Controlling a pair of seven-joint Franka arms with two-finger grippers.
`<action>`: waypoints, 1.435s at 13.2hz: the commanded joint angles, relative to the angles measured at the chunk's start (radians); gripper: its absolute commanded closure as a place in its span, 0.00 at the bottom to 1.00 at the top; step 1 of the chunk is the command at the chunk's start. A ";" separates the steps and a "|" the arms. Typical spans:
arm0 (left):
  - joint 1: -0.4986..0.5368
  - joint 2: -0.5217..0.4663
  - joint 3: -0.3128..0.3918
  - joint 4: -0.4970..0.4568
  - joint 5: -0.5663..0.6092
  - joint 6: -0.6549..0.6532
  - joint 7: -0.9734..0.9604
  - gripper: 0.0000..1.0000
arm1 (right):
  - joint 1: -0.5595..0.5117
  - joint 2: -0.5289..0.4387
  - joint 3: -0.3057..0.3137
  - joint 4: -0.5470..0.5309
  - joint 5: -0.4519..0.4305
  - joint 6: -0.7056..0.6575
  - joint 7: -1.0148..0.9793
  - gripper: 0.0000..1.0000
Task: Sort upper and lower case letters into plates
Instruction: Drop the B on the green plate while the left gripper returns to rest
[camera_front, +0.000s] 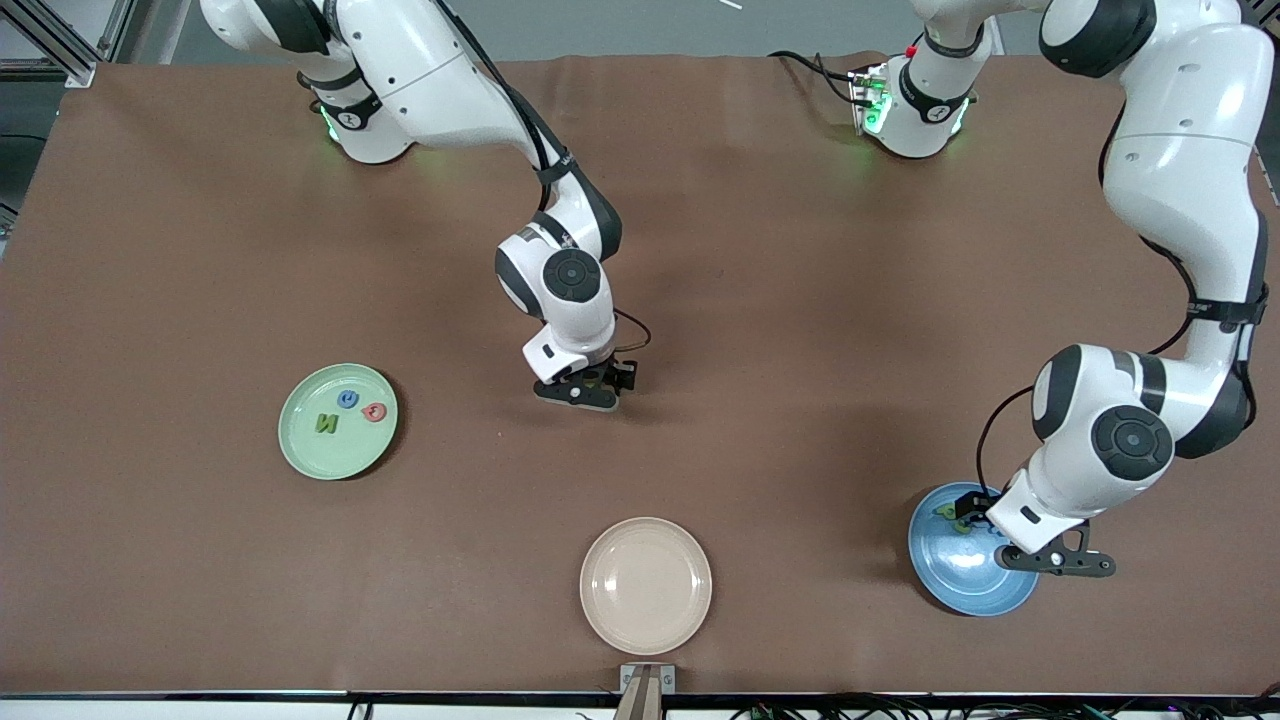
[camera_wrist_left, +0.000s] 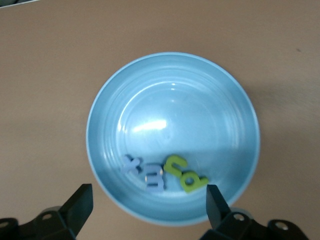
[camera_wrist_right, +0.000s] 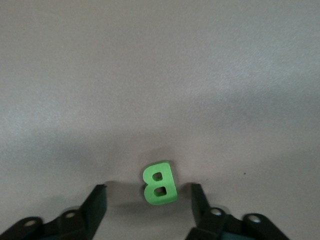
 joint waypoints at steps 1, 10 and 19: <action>0.007 -0.121 -0.019 -0.016 -0.046 -0.148 0.014 0.00 | 0.001 -0.006 -0.008 -0.004 -0.010 0.002 -0.033 0.58; 0.003 -0.402 -0.030 -0.018 -0.231 -0.432 0.015 0.00 | -0.155 -0.070 -0.003 -0.013 -0.001 -0.135 -0.266 1.00; 0.003 -0.611 -0.037 -0.025 -0.323 -0.647 -0.010 0.00 | -0.567 -0.277 -0.006 -0.195 0.034 -0.268 -1.010 1.00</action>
